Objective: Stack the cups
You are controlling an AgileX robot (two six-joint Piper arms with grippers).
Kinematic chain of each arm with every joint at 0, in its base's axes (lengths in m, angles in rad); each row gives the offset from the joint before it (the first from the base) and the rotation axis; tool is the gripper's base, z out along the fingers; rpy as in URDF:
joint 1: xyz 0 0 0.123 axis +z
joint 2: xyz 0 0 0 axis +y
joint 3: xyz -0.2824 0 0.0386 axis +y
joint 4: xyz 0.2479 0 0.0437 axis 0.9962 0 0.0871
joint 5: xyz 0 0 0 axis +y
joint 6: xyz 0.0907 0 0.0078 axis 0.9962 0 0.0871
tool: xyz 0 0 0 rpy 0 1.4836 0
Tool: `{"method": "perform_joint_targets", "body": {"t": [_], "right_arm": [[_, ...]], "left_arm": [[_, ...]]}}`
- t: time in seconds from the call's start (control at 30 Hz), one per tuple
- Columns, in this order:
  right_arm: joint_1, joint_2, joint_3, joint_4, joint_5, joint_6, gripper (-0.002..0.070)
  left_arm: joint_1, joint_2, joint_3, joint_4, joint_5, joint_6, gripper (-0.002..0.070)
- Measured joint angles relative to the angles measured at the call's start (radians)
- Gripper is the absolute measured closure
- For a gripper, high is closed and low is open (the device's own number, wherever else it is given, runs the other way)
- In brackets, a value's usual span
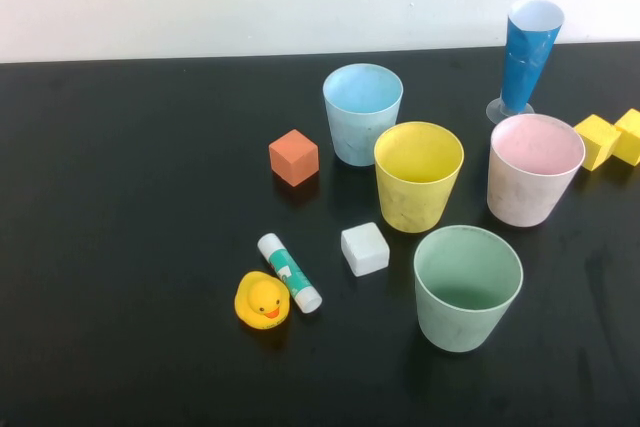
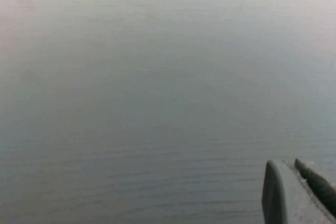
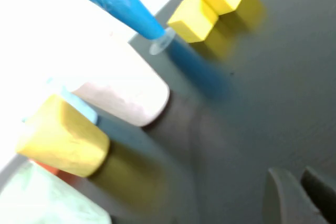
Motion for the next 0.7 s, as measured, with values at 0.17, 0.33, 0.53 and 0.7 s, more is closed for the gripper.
{"method": "perform_joint_targets", "body": {"t": [0.17, 0.33, 0.53, 0.7], "right_arm": [[0.000, 0.000, 0.000, 0.044, -0.008, -0.034, 0.0612], [0.000, 0.000, 0.000, 0.056, -0.025, -0.174, 0.0612], [0.000, 0.000, 0.000, 0.081, -0.077, -0.198, 0.0612], [0.000, 0.000, 0.000, 0.085, -0.043, -0.229, 0.0612]], "left_arm": [[0.000, 0.000, 0.002, -0.208, -0.026, -0.106, 0.0677], [0.000, 0.000, 0.003, -0.712, -0.065, -0.246, 0.0677], [0.000, 0.000, 0.003, -0.844, -0.126, -0.217, 0.0677], [0.000, 0.000, 0.003, -0.868, -0.163, -0.200, 0.0677]]}}
